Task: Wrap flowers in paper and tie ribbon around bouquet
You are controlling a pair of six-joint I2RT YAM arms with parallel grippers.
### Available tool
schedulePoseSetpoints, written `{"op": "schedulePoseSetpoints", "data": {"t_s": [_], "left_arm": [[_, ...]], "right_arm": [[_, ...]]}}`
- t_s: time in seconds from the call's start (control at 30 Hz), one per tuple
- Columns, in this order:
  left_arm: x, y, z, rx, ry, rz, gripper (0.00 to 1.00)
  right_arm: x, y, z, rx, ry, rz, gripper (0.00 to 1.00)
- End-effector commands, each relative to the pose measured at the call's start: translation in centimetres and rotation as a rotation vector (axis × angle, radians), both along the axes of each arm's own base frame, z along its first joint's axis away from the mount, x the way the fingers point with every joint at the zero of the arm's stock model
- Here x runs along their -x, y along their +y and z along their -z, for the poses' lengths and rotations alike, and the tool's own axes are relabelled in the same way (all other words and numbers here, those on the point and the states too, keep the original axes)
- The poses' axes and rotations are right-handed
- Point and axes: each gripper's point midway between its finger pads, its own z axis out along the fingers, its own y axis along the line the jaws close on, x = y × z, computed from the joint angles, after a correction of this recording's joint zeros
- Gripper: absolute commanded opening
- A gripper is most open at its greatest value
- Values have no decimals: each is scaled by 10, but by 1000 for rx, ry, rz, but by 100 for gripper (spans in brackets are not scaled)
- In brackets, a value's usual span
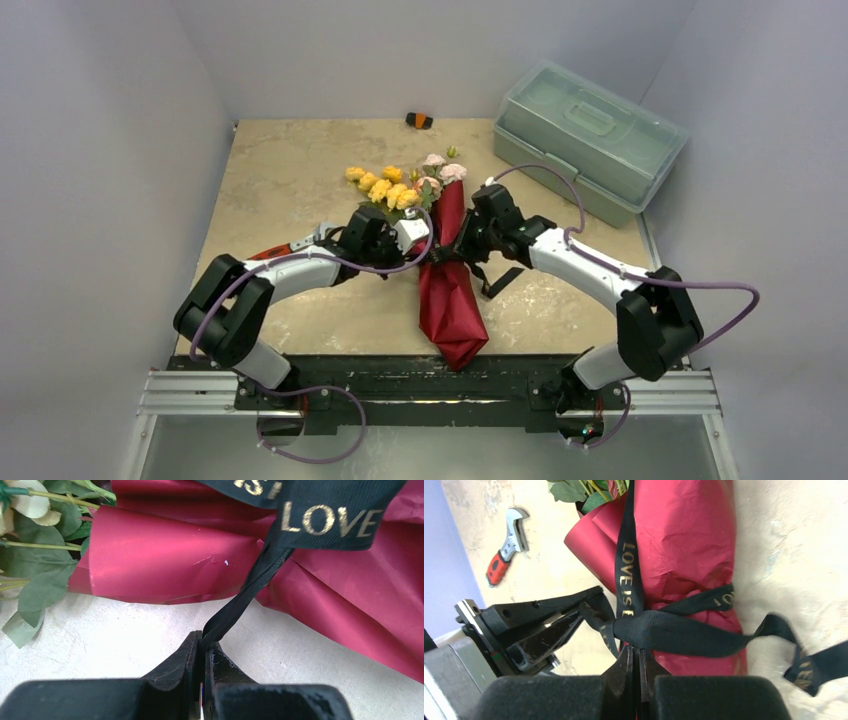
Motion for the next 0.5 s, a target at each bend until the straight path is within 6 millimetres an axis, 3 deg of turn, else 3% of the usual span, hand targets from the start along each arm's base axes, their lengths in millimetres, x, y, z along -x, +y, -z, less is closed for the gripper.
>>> {"op": "schedulePoseSetpoints", "data": {"t_s": [0.0, 0.47], "left_arm": [[-13, -13, -33, 76, -65, -19, 0], [-24, -15, -49, 74, -90, -42, 0]], "right_arm": [[-1, -24, -19, 133, -93, -48, 0], [-22, -63, -48, 520, -343, -313, 0]]}}
